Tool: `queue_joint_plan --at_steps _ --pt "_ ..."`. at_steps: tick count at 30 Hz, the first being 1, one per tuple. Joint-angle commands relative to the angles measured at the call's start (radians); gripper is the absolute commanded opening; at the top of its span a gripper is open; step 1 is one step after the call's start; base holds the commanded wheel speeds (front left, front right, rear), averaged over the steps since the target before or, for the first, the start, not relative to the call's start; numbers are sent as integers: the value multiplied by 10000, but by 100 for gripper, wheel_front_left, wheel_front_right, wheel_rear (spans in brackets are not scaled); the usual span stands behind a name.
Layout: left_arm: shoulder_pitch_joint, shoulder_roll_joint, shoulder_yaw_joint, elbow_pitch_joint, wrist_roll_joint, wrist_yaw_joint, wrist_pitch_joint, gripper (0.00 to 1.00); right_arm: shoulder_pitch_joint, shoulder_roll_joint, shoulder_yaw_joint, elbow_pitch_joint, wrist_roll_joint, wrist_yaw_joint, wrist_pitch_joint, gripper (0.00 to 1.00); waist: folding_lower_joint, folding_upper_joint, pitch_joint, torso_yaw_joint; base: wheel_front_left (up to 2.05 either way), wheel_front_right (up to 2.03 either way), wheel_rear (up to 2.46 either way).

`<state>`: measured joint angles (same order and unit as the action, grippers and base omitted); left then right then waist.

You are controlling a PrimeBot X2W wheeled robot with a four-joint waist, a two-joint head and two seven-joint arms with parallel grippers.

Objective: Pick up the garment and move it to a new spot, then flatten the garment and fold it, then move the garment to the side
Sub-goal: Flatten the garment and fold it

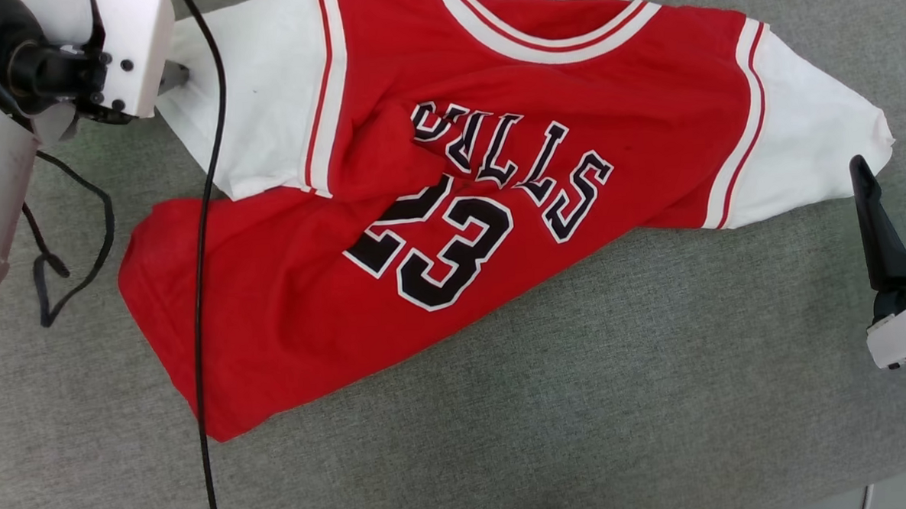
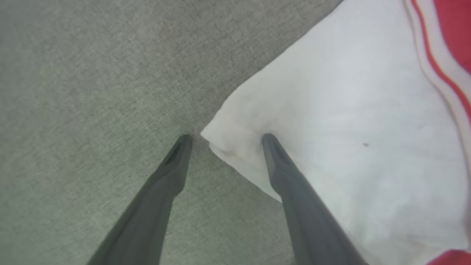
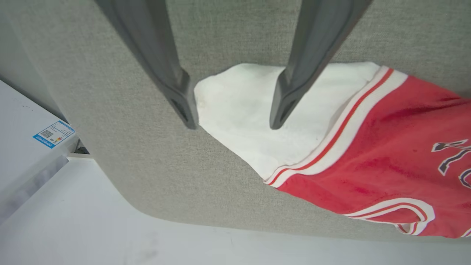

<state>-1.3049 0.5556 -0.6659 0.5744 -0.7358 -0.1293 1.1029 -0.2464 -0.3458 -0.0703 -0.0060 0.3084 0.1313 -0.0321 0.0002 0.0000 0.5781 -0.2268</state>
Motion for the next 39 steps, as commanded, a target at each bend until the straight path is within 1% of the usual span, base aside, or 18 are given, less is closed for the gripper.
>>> queue_joint_plan --at_steps 1,5,8,9,10,12,14,17,18,19,23,27,31,35,39 --pt "5 84 -112 144 -82 1 47 100 -187 -41 52 75 64 -11 -97 100 -2 0 120 -64 0 0 0" --pt "508 165 -741 515 -60 10 296 100 -327 -79 155 297 111 -11 -227 100 -2 0 209 -81 0 0 0" --pt "871 96 -1225 536 -228 6 335 100 -458 -114 208 411 174 -11 -303 100 -2 0 253 -62 0 0 0" --pt "925 93 -1362 515 -263 -11 331 66 -478 -143 217 450 177 -11 -317 100 -2 0 253 -53 0 0 0" --pt "944 115 -1484 485 -281 -11 311 0 -510 -182 228 477 195 -11 -323 100 -2 0 240 -48 0 0 0" --pt "914 188 -1621 384 -364 -13 125 0 -612 -236 220 523 211 -11 -382 100 -2 0 162 -31 0 0 0" --pt "723 255 -1637 264 -406 1 -329 0 -637 -344 103 596 217 -11 -379 100 -2 0 -21 97 0 0 0" --pt "396 181 -1454 88 -572 10 -1150 0 -726 -622 -101 635 226 -11 -345 100 -2 0 -338 334 0 0 0" --pt "356 138 -1506 -31 -621 10 -1399 0 -741 -761 -195 655 224 -11 -310 100 -2 0 -474 445 0 0 0" --pt "375 189 -1580 -385 -802 10 -2210 0 -857 -1172 -388 631 294 -11 -125 100 -2 0 -903 778 0 0 0" --pt "715 566 -1727 -1044 -1121 10 -3081 0 -972 -1880 -409 556 607 -13 514 100 -2 0 -1398 1196 0 0 0" --pt "1066 1084 -1827 -1746 -1298 10 -3666 0 -1034 -2868 -86 419 1074 -11 1512 100 -2 0 -1746 1595 0 0 0" --pt "1487 1492 -1758 -2318 -1435 27 -4059 0 -1243 -3842 429 116 1945 -13 2780 100 -2 0 -1987 1930 0 0 0" --pt "1771 1550 -1750 -2839 -1469 156 -4259 0 -1592 -4698 1015 -82 2832 -11 4234 100 -2 0 -1978 2269 0 0 0" --pt "1781 1528 -1718 -3285 -1391 278 -4383 0 -2428 -5394 1716 63 3826 -11 6117 100 -2 0 -1755 2518 0 0 0"
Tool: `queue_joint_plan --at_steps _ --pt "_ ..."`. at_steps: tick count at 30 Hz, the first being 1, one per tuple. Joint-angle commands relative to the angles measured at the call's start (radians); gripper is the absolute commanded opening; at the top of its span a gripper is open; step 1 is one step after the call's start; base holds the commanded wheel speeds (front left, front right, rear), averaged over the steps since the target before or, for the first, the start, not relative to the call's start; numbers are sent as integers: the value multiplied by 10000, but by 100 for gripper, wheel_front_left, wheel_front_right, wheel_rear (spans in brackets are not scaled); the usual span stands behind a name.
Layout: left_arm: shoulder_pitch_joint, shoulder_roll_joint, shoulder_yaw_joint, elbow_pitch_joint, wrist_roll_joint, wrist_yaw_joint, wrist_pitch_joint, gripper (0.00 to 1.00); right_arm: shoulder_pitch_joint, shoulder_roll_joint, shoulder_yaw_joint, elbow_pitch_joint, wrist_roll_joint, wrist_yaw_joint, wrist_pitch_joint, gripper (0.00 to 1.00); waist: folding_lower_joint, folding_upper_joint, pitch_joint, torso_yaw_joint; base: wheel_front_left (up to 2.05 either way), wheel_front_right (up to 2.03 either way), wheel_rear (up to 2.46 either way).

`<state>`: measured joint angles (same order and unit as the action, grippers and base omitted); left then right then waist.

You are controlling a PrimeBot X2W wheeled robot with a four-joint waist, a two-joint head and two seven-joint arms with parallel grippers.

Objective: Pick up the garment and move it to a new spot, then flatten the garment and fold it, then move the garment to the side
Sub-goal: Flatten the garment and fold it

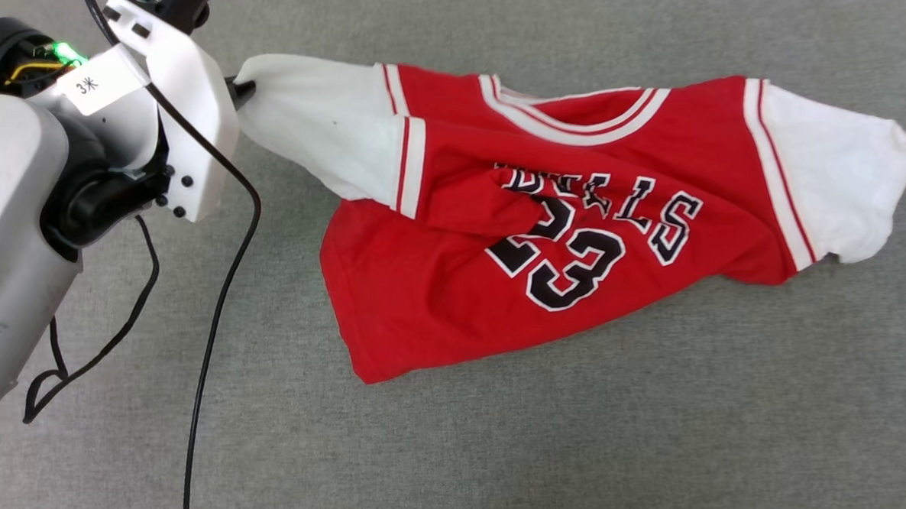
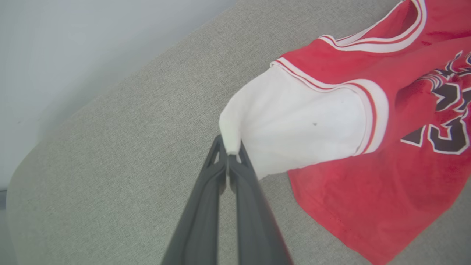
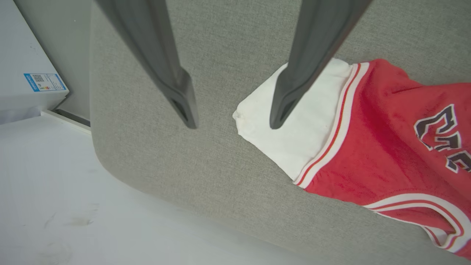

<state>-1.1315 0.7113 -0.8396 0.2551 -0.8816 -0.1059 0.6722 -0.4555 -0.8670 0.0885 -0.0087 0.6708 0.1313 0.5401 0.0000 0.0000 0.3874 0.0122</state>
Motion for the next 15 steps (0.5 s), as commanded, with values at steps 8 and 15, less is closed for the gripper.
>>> queue_joint_plan --at_steps 8,15 --pt "-349 -224 16 -671 346 176 -315 0 -2527 -490 1524 1441 805 -11 3643 100 0 0 797 471 0 0 0" --pt "-723 -459 -42 -919 525 133 -417 0 -3705 31 2101 2887 646 -11 4221 100 0 0 1362 718 0 0 0"
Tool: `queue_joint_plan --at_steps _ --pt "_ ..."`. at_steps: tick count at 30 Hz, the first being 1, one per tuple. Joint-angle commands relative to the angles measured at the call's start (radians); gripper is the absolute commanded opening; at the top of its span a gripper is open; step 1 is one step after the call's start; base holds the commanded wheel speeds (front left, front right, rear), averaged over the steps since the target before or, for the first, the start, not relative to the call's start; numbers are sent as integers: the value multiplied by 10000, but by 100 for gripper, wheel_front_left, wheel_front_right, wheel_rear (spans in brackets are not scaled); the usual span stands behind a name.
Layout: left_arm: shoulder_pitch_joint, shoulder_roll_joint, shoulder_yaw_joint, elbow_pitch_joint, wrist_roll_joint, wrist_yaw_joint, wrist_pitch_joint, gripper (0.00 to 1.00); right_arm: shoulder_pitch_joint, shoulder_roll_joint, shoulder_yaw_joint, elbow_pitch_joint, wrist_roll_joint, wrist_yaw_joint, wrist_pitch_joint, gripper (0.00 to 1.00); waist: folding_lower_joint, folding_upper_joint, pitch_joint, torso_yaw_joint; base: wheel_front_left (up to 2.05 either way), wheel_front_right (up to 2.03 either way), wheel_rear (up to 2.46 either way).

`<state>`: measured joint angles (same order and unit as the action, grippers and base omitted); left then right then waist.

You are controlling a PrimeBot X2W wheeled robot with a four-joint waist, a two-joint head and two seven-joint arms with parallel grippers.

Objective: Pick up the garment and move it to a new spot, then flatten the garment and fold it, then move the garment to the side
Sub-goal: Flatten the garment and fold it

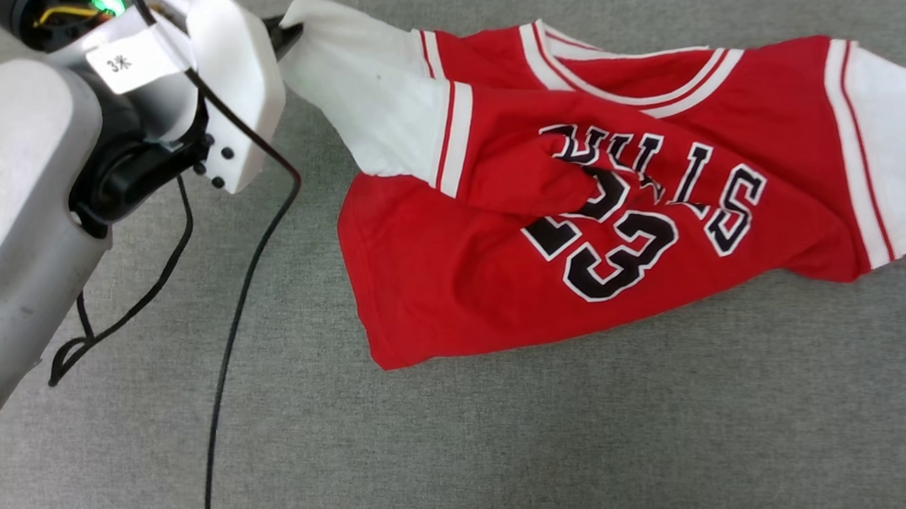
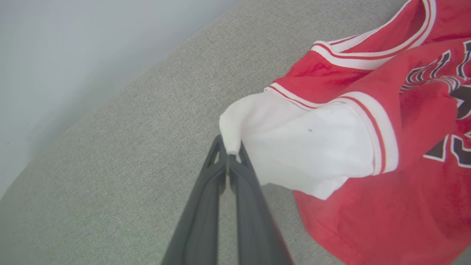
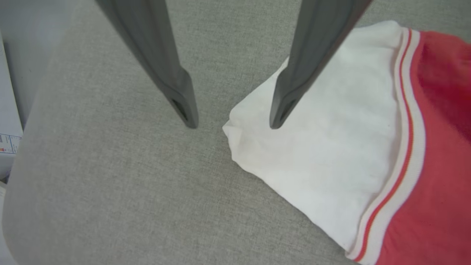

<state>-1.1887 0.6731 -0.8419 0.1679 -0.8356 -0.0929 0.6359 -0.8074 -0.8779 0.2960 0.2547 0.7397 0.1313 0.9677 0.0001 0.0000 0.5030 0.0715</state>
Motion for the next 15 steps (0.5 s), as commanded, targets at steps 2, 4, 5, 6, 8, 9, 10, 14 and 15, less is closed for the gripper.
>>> queue_joint_plan --at_steps 2,4,5,6,8,9,10,14,15 --pt "-237 -126 -24 -72 97 -10 -85 0 -275 333 115 695 -57 -11 -165 100 -1 0 355 173 0 0 0" --pt "-299 -164 -43 -67 131 -22 -136 0 -218 467 264 1056 -67 -11 -295 100 -1 0 490 216 0 0 0" --pt "-312 -195 -49 -46 124 -29 -150 0 -115 549 363 1210 -31 -10 -394 100 -1 0 546 228 0 0 0" --pt "-330 -201 -59 -13 133 -40 -167 0 -8 667 451 1388 13 -10 -502 100 -1 0 594 229 0 0 0" --pt "-341 -206 -84 71 129 -70 -203 0 218 874 657 1765 82 -8 -704 100 -1 0 658 208 0 0 0" --pt "-341 -206 -84 71 129 -70 -203 0 218 874 657 1765 82 -8 -704 100 -1 0 658 208 0 0 0" --pt "-350 -209 -88 99 125 -82 -228 0 354 977 744 1960 152 -8 -777 100 -1 0 678 195 0 0 0" --pt "-335 -198 -110 243 96 -100 -310 0 635 1134 1135 2316 304 -8 -1053 100 -1 0 678 114 0 0 0" --pt "-308 -181 -114 285 83 -110 -328 0 556 1107 1159 2326 322 -8 -1262 22 -1 0 648 78 0 0 0"
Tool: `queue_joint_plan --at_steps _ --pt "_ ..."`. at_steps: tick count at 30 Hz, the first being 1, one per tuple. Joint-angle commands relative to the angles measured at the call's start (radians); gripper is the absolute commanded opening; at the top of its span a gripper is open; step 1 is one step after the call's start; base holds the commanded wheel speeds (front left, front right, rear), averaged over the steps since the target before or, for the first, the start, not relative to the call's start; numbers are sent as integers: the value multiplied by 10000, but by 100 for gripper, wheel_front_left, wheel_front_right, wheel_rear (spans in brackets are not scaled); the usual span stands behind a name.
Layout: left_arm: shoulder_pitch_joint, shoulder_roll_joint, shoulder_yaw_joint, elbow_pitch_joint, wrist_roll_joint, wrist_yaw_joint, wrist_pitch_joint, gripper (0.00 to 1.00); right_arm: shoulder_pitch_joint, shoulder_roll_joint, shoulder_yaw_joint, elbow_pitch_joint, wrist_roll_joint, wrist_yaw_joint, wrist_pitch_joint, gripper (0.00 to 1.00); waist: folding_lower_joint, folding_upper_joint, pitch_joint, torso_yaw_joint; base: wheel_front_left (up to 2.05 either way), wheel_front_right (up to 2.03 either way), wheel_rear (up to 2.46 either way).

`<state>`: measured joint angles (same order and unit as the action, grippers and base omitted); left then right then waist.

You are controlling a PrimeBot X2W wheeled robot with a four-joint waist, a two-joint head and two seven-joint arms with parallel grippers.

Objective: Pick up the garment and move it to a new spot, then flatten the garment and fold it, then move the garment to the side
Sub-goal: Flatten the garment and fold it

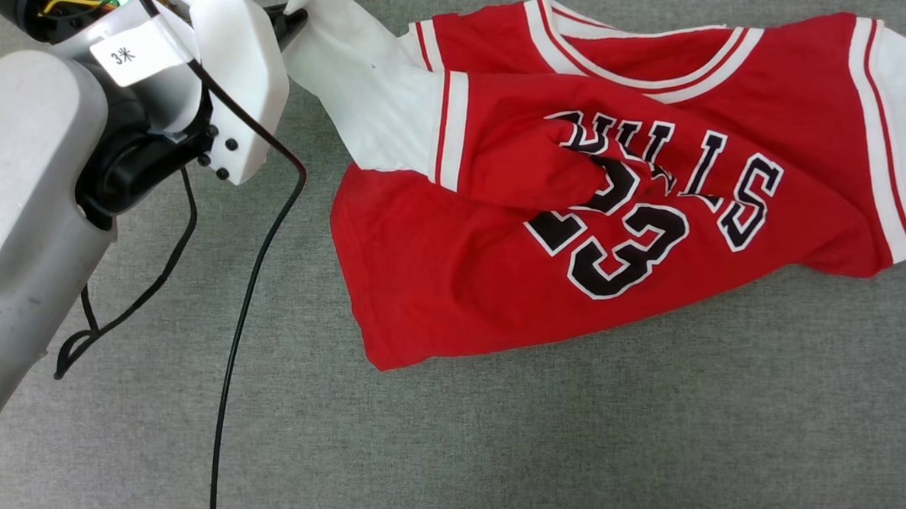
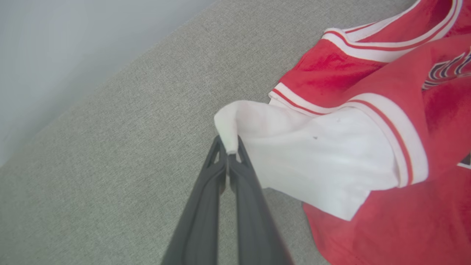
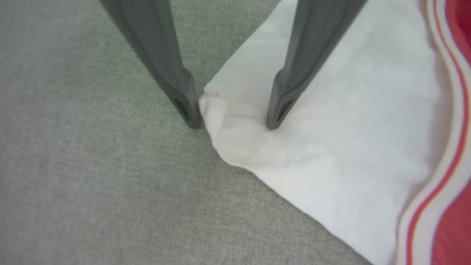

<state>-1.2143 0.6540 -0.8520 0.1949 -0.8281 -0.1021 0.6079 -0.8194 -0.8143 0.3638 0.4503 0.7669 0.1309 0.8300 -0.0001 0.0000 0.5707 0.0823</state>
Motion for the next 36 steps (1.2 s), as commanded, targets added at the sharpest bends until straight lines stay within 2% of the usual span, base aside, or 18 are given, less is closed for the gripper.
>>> queue_joint_plan --at_steps 1,7,13,20,24,28,36 --pt "-18 33 -25 67 8 -24 -57 0 558 427 483 393 37 -5 -85 0 1 0 -71 -70 0 0 0" --pt "196 -38 -51 402 -123 -105 -485 0 -215 109 597 321 -249 -11 -1634 0 1 0 -630 -277 0 0 0" --pt "230 138 35 518 96 -187 -1420 0 -661 -60 689 -70 -66 -9 -3346 0 1 0 -1558 -482 0 0 0" --pt "206 434 326 334 410 -131 -2658 0 -732 -579 935 -971 -324 -9 -4976 0 1 0 -2620 -643 0 0 0" --pt "113 465 516 206 643 38 -3279 0 -894 -645 746 -1339 -607 -9 -5585 0 1 0 -3125 -710 0 0 0" --pt "-89 459 727 145 792 181 -3743 0 -1149 -360 335 -1589 -924 -9 -5990 0 1 0 -3505 -789 0 0 0" --pt "-836 180 1049 386 988 479 -4216 0 -2121 198 -228 -1786 -1768 -9 -6019 0 1 0 -3527 -849 0 0 0"
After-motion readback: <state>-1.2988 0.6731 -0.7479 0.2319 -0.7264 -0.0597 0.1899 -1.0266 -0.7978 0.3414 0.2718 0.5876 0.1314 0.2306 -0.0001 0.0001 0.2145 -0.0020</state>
